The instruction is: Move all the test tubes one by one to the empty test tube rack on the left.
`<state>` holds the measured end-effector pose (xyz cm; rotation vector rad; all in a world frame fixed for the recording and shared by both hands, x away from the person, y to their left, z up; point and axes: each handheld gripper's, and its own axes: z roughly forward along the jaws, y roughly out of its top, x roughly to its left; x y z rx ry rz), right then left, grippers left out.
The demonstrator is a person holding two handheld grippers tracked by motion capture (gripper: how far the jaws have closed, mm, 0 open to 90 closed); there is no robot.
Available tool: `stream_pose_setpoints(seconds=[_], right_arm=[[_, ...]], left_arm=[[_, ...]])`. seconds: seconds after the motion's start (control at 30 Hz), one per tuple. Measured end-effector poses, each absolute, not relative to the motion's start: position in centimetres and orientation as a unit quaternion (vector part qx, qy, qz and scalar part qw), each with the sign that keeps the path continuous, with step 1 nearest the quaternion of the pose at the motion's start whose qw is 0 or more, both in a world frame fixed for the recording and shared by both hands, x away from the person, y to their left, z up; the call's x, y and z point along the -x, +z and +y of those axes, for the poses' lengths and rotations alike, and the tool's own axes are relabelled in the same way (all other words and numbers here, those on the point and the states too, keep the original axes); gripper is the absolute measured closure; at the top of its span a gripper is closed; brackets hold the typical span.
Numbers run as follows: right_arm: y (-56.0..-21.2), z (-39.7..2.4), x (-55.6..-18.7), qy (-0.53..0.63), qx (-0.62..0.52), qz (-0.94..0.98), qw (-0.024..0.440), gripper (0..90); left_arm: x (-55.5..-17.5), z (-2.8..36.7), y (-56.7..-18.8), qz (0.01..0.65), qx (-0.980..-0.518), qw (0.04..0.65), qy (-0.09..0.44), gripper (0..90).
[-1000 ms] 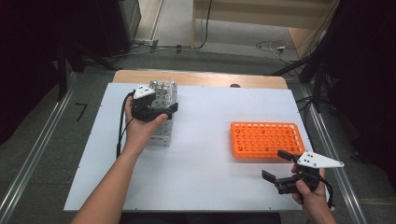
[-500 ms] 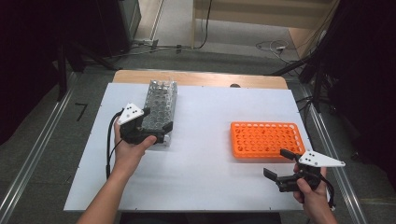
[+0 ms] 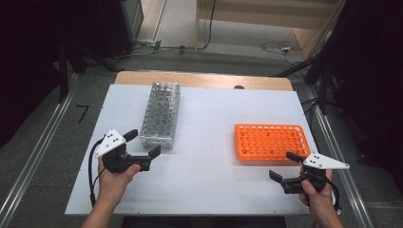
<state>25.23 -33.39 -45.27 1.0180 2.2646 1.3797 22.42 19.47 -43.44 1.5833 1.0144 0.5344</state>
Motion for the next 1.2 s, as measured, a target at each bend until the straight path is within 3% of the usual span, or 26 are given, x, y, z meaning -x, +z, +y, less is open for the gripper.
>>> stream_pose_setpoints(seconds=[0.53,0.87,1.2], right_arm=[[-46.3,-34.6,-25.7,0.472,-0.365,0.786,0.163,0.0],[-46.9,-35.5,-26.0,0.47,-0.375,0.781,0.169,0.0],[-47.0,-35.5,-26.0,0.468,-0.376,0.781,0.172,0.0]], left_arm=[[-18.7,21.7,-44.3,0.412,-0.682,0.557,0.235,0.0],[-19.0,23.8,-45.3,0.423,-0.67,0.562,0.239,0.0],[-19.2,23.4,-45.3,0.426,-0.671,0.559,0.236,0.0]])
